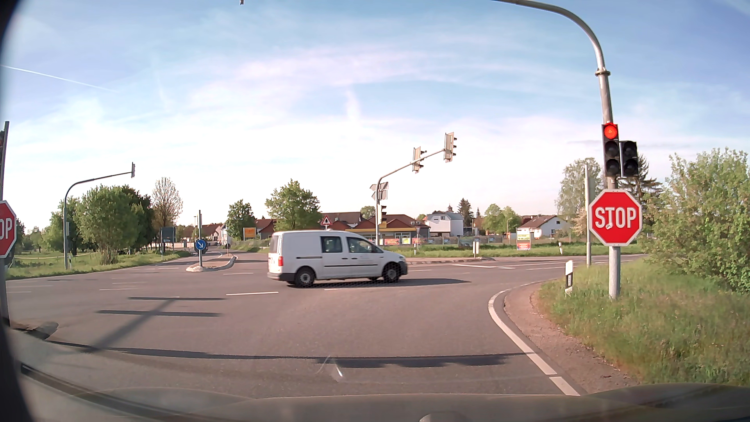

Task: Follow the waypoints while adhering to traffic rules and regulations

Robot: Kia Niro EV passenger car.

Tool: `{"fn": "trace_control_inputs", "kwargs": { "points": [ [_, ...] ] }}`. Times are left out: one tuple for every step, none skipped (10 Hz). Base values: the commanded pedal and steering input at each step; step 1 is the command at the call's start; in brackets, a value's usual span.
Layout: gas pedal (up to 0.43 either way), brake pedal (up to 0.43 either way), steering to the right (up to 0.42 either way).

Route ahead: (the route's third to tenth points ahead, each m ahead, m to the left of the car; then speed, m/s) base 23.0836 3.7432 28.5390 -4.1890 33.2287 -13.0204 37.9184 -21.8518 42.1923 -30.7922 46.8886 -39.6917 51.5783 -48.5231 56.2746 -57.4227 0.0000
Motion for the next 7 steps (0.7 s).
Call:
{"fn": "trace_control_inputs", "kwargs": {
  "points": [
    [0.000,0.262,-0.005],
    [0.000,0.262,-0.005],
    [0.000,0.262,-0.005],
    [0.000,0.262,-0.005],
    [0.000,0.262,-0.005],
    [0.000,0.262,-0.005],
    [0.000,0.262,-0.005]
  ]
}}
